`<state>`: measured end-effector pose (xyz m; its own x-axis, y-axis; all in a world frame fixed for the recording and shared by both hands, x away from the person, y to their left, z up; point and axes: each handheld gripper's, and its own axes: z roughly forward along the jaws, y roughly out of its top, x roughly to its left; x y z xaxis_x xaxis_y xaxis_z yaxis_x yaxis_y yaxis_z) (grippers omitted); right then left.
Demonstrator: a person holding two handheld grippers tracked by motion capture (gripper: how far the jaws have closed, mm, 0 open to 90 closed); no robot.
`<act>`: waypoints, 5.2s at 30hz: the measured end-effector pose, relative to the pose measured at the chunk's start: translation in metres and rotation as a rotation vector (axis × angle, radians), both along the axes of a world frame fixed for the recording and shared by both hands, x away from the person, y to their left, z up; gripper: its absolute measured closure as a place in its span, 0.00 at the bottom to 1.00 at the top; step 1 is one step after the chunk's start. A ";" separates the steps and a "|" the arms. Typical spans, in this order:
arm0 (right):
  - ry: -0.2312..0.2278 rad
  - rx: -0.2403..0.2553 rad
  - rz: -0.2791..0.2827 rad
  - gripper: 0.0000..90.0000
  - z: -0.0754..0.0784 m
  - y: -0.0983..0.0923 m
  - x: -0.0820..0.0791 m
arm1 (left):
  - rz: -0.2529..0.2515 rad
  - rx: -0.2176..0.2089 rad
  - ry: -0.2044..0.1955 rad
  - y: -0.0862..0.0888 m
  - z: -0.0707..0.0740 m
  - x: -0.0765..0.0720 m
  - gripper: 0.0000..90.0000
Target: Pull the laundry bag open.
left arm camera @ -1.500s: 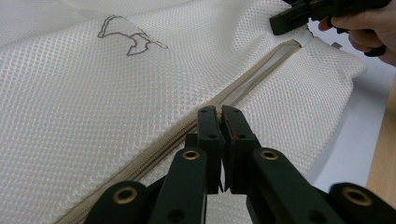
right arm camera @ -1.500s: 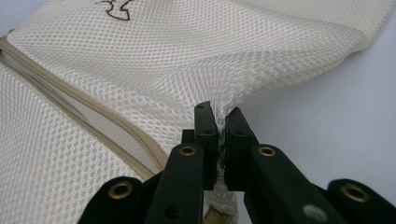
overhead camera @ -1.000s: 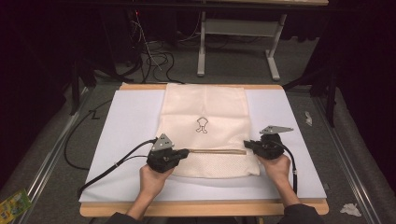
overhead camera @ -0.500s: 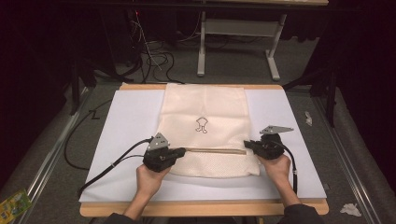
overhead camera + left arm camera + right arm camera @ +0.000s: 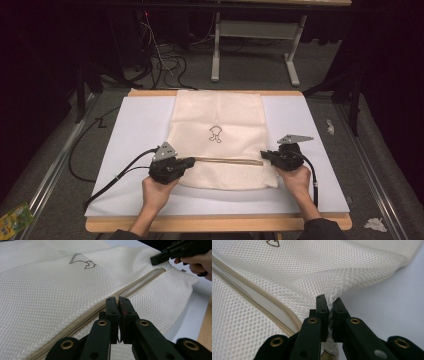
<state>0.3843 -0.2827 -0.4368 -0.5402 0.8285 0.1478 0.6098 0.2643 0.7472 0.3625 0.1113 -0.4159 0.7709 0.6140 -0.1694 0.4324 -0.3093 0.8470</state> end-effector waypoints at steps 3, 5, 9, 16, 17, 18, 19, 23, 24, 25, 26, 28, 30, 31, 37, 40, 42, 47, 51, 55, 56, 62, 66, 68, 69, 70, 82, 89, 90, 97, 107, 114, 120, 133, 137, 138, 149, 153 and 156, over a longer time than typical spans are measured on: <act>0.000 -0.002 0.002 0.98 0.000 0.000 0.000 | -0.002 0.001 0.002 0.000 0.000 0.000 0.97; -0.003 0.001 0.000 0.98 0.000 0.000 -0.001 | -0.003 0.002 0.003 0.000 0.000 0.000 0.97; -0.003 -0.001 0.002 0.98 0.000 0.001 0.000 | 0.000 0.001 0.000 0.001 -0.001 -0.001 0.97; -0.004 -0.003 -0.008 0.98 0.001 -0.002 -0.001 | 0.014 -0.010 0.010 0.009 -0.001 0.000 0.97; -0.003 -0.004 -0.007 0.98 0.001 -0.002 -0.001 | 0.014 -0.012 0.009 0.010 -0.001 0.000 0.97; 0.001 -0.007 -0.007 0.98 0.001 -0.002 -0.001 | 0.016 -0.011 0.007 0.010 0.000 0.000 0.97; 0.002 -0.008 -0.006 0.98 0.001 -0.001 -0.001 | 0.017 -0.012 0.004 0.010 0.000 0.000 0.97; 0.000 -0.007 -0.003 0.98 0.001 -0.001 -0.001 | 0.018 -0.015 0.007 0.011 0.001 0.000 0.97; -0.002 -0.006 -0.003 0.98 0.001 -0.001 -0.001 | 0.020 -0.012 0.003 0.011 0.001 0.000 0.97; -0.007 -0.012 -0.003 0.98 0.002 -0.001 -0.001 | 0.024 -0.009 0.001 0.013 0.002 -0.001 0.97; -0.004 -0.008 -0.007 0.98 0.002 -0.002 -0.001 | 0.026 -0.013 0.001 0.014 0.002 -0.001 0.97; -0.003 -0.004 -0.007 0.97 0.001 -0.003 -0.001 | 0.035 -0.022 0.003 0.017 0.003 -0.001 0.97; -0.008 -0.010 -0.007 0.98 0.002 -0.003 -0.001 | 0.038 -0.023 0.000 0.018 0.003 -0.001 0.97; -0.006 -0.008 -0.004 0.98 0.002 -0.003 0.000 | 0.038 -0.021 0.002 0.019 0.002 -0.001 0.97; -0.005 -0.007 -0.007 0.98 0.001 -0.003 -0.001 | 0.045 -0.019 0.000 0.023 0.004 -0.001 0.97; -0.004 -0.010 -0.008 0.98 0.002 -0.004 0.000 | 0.056 -0.027 -0.005 0.027 0.004 -0.001 0.97; -0.005 -0.012 -0.010 0.98 0.002 -0.004 -0.001 | 0.063 -0.031 -0.004 0.029 0.004 -0.001 0.97; -0.005 -0.011 -0.013 0.98 0.002 -0.004 -0.001 | 0.070 -0.032 -0.005 0.033 0.006 -0.001 0.97; -0.011 -0.012 -0.006 0.98 0.002 -0.003 -0.001 | 0.072 -0.037 -0.007 0.035 0.006 -0.001 0.97; -0.010 -0.010 -0.007 0.98 0.002 -0.003 -0.001 | 0.071 -0.033 -0.004 0.035 0.005 -0.001 0.97; -0.010 -0.009 -0.007 0.97 0.002 -0.003 -0.001 | 0.070 -0.032 -0.003 0.036 0.005 -0.001 0.97; -0.007 -0.008 -0.012 0.98 0.002 -0.005 -0.001 | 0.089 -0.041 -0.004 0.043 0.007 -0.001 0.97; -0.008 -0.012 -0.016 0.98 0.004 -0.006 -0.002 | 0.098 -0.037 -0.008 0.046 0.009 -0.001 0.97; -0.008 -0.010 -0.017 0.98 0.004 -0.006 -0.002 | 0.098 -0.043 -0.009 0.047 0.010 -0.001 0.97; -0.007 -0.009 -0.016 0.98 0.004 -0.006 -0.002 | 0.099 -0.042 -0.010 0.048 0.010 -0.001 0.97; -0.009 -0.014 -0.016 0.98 0.004 -0.006 -0.001 | 0.101 -0.042 -0.011 0.048 0.010 -0.001 0.97; -0.007 -0.016 -0.026 0.98 0.003 -0.010 -0.002 | 0.145 -0.053 -0.017 0.066 0.012 -0.001 0.97; -0.005 -0.019 -0.031 0.98 0.003 -0.010 -0.002 | 0.162 -0.051 -0.017 0.072 0.012 -0.001 0.97; -0.007 -0.017 -0.026 0.98 0.003 -0.011 -0.001 | 0.163 -0.052 -0.016 0.073 0.012 -0.001 0.97; -0.013 -0.020 -0.029 0.98 0.003 -0.010 -0.002 | 0.191 -0.041 -0.025 0.074 0.012 0.000 0.97; -0.023 -0.013 -0.045 0.98 0.006 -0.017 -0.002 | 0.219 -0.048 -0.021 0.086 0.013 0.000 0.97; -0.028 0.002 -0.056 0.98 0.009 -0.021 -0.002 | 0.221 -0.048 -0.020 0.089 0.014 0.001 0.97; -0.029 -0.006 -0.061 0.98 0.013 -0.024 -0.003 | 0.223 -0.041 -0.015 0.091 0.014 0.003 0.97; -0.044 0.014 -0.071 0.98 0.019 -0.029 -0.003 | 0.215 -0.017 -0.007 0.086 0.015 0.004 0.97; -0.037 0.023 -0.076 0.98 0.019 -0.030 -0.004 | 0.209 -0.027 -0.003 0.085 0.015 0.005 0.97; -0.039 0.019 -0.073 0.98 0.019 -0.031 -0.004 | 0.208 -0.026 -0.003 0.084 0.015 0.005 0.97; -0.005 0.026 -0.082 0.97 0.009 -0.031 -0.002 | 0.196 0.006 0.030 0.077 0.009 0.006 0.97; 0.010 0.019 -0.077 0.96 0.004 -0.030 -0.003 | 0.201 0.019 0.036 0.076 0.007 0.007 0.97; 0.019 0.011 -0.075 0.96 0.001 -0.030 -0.002 | 0.201 0.030 0.044 0.075 0.006 0.007 0.97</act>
